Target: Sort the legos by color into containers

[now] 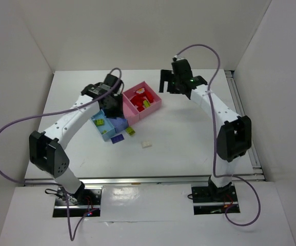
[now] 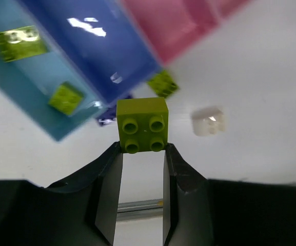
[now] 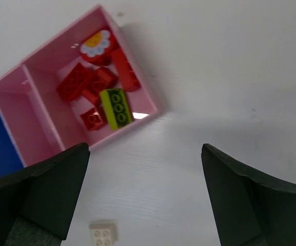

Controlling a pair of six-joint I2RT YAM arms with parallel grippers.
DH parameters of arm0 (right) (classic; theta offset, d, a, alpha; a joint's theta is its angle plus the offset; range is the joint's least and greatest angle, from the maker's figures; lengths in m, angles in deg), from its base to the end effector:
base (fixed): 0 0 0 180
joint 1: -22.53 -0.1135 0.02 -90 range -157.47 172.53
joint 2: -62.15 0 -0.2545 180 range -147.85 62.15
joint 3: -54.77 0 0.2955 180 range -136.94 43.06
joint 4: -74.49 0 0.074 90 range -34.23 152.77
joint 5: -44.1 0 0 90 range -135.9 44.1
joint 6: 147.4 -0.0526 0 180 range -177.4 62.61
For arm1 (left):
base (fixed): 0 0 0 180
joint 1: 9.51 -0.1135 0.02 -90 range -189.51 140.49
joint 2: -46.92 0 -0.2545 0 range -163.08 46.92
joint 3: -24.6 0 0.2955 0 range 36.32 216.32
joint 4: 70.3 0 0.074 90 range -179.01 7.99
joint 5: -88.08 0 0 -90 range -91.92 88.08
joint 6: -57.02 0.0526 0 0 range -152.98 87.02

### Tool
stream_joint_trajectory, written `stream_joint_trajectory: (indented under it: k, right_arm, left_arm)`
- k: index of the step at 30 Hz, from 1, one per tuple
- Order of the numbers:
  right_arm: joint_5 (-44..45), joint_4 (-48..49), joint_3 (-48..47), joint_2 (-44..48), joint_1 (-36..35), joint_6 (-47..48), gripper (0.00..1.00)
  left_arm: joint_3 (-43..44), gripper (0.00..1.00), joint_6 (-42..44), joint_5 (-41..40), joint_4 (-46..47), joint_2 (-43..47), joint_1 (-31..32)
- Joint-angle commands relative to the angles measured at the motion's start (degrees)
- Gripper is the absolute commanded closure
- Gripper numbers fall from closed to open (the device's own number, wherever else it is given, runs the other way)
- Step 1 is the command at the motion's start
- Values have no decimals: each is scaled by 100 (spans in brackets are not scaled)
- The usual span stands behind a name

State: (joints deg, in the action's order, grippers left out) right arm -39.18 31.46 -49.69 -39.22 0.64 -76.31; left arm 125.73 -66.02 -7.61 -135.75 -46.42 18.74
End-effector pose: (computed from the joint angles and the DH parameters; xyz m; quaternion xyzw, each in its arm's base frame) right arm 0.4310 0.1665 0.2979 0.0013 0.9049 0.0975 0.4144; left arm 0.3506 -0.1825 0.3009 -0.0539 0.9578 -0.1008 0.2636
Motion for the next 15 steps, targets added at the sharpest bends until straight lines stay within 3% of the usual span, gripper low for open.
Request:
stream_joint_trajectory:
  k: [1, 6, 11, 14, 15]
  right_arm:
    - [-241, -428, -953, -655, -456, 546, 5]
    - [-312, -885, -2542, -1945, -737, 547, 12]
    - [-461, -1236, -3538, -2897, -861, 415, 20]
    - [-277, -1377, -3864, -3258, -983, 415, 35]
    - [-224, -1378, -3865, -3311, -984, 415, 35]
  left_arm:
    - [-230, 100, -150, -11, -366, 334, -776]
    - [-379, 100, -45, 42, -366, 141, -1487]
    - [-565, 100, 17, 279, -128, -202, -1858]
    - [-678, 100, 17, 227, -76, -264, -1910]
    - [-679, 100, 17, 166, -76, -264, -1911]
